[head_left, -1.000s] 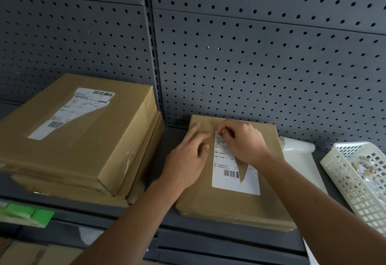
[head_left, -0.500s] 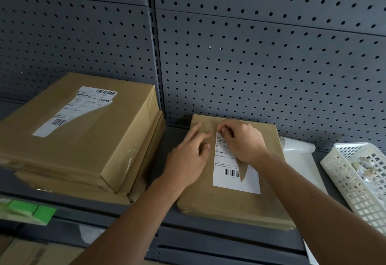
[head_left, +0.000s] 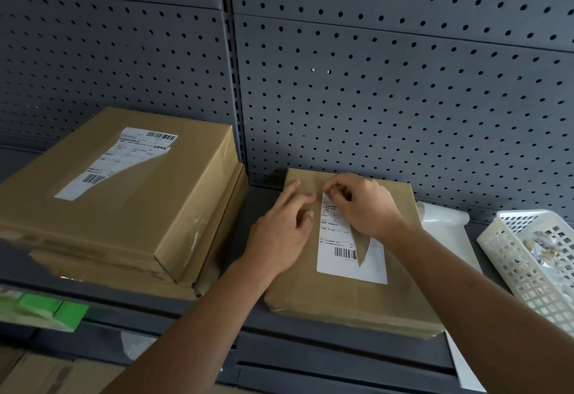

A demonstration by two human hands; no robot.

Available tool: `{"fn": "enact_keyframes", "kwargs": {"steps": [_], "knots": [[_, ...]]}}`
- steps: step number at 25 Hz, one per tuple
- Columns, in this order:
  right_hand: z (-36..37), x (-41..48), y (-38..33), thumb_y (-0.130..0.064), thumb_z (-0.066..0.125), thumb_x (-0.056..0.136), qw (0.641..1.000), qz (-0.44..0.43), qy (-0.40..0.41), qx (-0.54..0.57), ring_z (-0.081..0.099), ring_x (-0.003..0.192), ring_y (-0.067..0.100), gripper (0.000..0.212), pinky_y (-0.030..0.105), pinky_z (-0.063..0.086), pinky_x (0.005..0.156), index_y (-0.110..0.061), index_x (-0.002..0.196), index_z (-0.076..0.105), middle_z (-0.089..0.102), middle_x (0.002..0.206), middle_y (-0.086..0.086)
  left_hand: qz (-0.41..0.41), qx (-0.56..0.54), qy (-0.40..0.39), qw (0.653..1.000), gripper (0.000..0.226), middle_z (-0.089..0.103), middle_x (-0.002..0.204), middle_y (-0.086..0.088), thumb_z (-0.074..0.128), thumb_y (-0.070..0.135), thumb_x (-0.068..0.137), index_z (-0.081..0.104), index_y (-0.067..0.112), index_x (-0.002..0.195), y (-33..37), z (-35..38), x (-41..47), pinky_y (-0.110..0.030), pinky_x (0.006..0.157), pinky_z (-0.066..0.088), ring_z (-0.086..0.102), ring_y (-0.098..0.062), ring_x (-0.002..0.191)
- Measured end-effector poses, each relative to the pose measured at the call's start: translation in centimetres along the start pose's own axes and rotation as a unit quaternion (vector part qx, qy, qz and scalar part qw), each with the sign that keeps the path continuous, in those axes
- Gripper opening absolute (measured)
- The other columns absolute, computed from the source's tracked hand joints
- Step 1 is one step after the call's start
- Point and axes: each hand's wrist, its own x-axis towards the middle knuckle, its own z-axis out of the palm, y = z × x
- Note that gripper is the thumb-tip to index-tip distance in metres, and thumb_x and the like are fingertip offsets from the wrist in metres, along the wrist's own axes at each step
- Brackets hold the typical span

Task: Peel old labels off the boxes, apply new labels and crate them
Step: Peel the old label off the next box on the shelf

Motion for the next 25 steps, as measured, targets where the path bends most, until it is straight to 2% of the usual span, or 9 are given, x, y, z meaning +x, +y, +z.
{"fn": "enact_keyframes", "kwargs": {"steps": [2, 5, 8, 14, 19, 22, 25], "knots": [[0.1, 0.2, 0.0, -0.026, 0.050, 0.093, 0.999, -0.024, -0.017, -0.028, 0.060, 0.078, 0.010, 0.018, 0.031, 0.050, 0.073, -0.034, 0.094, 0.067, 0.066, 0.093, -0.018, -0.004, -0.002, -0.003, 1.000, 0.034, 0.010, 0.162, 0.029, 0.042, 0.041, 0.105, 0.047, 0.042, 0.139, 0.2, 0.0, -0.1, -0.038, 0.103, 0.042, 0.048, -0.007, 0.131], [0.1, 0.3, 0.1, -0.026, 0.049, 0.092, 0.999, -0.016, -0.030, -0.031, 0.060, 0.074, 0.010, 0.018, 0.031, 0.051, 0.072, -0.033, 0.089, 0.066, 0.066, 0.084, -0.017, -0.005, 0.000, -0.004, 1.000, 0.034, 0.009, 0.162, 0.029, 0.041, 0.041, 0.105, 0.047, 0.042, 0.139, 0.1, 0.0, -0.1, -0.035, 0.101, 0.039, 0.047, -0.007, 0.132], [-0.2, 0.4, 0.3, -0.025, 0.055, 0.093, 1.000, -0.023, -0.005, -0.001, 0.060, 0.074, 0.005, 0.015, 0.027, 0.049, 0.069, -0.033, 0.097, 0.067, 0.064, 0.081, -0.020, -0.008, -0.006, -0.009, 1.000, 0.034, 0.009, 0.162, 0.029, 0.041, 0.041, 0.105, 0.047, 0.042, 0.139, 0.2, -0.1, -0.1, -0.037, 0.104, 0.037, 0.045, -0.006, 0.133], [-0.7, 1.7, 0.0, -0.023, 0.053, 0.092, 0.978, -0.132, -0.038, -0.158, 0.060, 0.074, 0.019, 0.014, 0.037, 0.053, 0.071, -0.023, 0.094, 0.067, 0.064, 0.089, -0.009, -0.012, -0.004, -0.014, 1.000, 0.033, 0.008, 0.162, 0.030, 0.040, 0.042, 0.105, 0.047, 0.042, 0.138, 0.1, 0.0, -0.1, -0.041, 0.108, 0.038, 0.048, -0.005, 0.129], [-1.2, 2.9, -1.1, -0.021, 0.046, 0.093, 0.944, -0.196, -0.083, -0.254, 0.061, 0.074, 0.023, 0.015, 0.032, 0.048, 0.064, -0.018, 0.097, 0.061, 0.061, 0.093, -0.005, -0.017, 0.007, -0.010, 1.000, 0.032, 0.010, 0.162, 0.030, 0.039, 0.043, 0.105, 0.048, 0.040, 0.136, -0.1, 0.0, 0.0, -0.045, 0.106, 0.043, 0.052, -0.007, 0.126], [-1.1, 3.0, -1.0, -0.015, 0.052, 0.087, 0.951, -0.187, -0.095, -0.226, 0.059, 0.072, 0.021, 0.007, 0.031, 0.047, 0.063, -0.017, 0.090, 0.059, 0.060, 0.087, -0.005, -0.018, 0.007, -0.011, 1.000, 0.033, 0.009, 0.161, 0.030, 0.039, 0.042, 0.105, 0.048, 0.040, 0.136, 0.1, 0.0, 0.0, -0.043, 0.106, 0.042, 0.052, -0.007, 0.127], [-1.1, 1.6, 0.3, -0.010, 0.059, 0.080, 0.982, -0.145, -0.057, -0.110, 0.054, 0.063, 0.014, 0.010, 0.025, 0.041, 0.059, -0.019, 0.076, 0.056, 0.057, 0.070, -0.009, -0.013, -0.001, -0.012, 1.000, 0.034, 0.009, 0.161, 0.031, 0.040, 0.042, 0.105, 0.047, 0.042, 0.138, 0.1, 0.0, -0.1, -0.043, 0.107, 0.042, 0.052, -0.006, 0.126]]}}
